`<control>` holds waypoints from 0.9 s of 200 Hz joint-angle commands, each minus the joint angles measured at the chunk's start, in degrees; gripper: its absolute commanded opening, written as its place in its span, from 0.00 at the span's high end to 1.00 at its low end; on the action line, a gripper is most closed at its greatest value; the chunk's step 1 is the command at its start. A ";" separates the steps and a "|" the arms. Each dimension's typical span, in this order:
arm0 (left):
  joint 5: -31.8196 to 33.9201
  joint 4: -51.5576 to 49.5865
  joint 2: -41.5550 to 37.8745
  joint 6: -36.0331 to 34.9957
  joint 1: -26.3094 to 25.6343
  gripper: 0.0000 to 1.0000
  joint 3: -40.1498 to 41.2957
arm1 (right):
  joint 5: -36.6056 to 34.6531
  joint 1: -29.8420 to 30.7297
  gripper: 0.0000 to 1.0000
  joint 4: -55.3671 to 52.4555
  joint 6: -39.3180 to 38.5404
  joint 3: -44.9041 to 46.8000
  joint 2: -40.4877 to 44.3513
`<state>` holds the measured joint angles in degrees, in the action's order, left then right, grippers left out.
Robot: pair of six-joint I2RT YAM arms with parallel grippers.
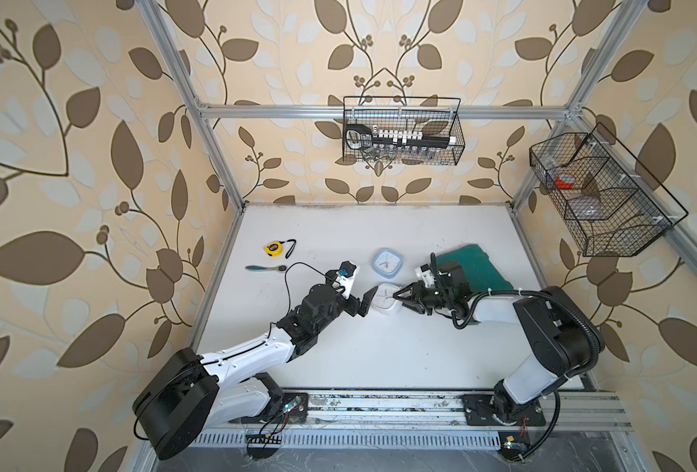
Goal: Insert the battery into the alarm
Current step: Adjust the alarm at the center of the board.
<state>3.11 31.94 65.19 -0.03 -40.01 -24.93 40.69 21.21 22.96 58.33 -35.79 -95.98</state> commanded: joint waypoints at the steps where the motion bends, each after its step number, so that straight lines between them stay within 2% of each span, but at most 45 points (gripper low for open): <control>1: -1.44 0.32 -0.94 1.13 0.50 0.01 0.01 | -0.49 0.12 0.68 3.45 2.87 -0.98 -1.82; 68: -2.16 1.34 0.19 1.72 1.16 0.01 0.26 | -3.16 0.06 0.34 0.57 2.42 -0.62 -2.49; 90: -2.15 1.28 0.37 1.97 1.51 0.01 0.19 | -4.36 0.08 0.26 -0.62 1.91 -0.52 -2.54; 127: -2.03 1.25 0.79 1.83 2.20 0.01 0.05 | -8.15 -0.20 0.18 -4.00 -0.60 0.01 -0.80; 160: -0.84 -0.55 1.32 1.87 2.96 0.01 -1.02 | -13.17 -0.17 0.06 -8.34 -5.52 0.45 2.60; 180: 0.72 -1.67 1.59 2.29 3.94 0.01 -1.85 | -17.16 -0.20 0.02 -11.01 -10.53 0.63 5.93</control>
<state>2.09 30.79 66.48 1.52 -37.39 -24.93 30.65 21.21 18.09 54.70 -35.79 -93.27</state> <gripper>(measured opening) 0.988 0.967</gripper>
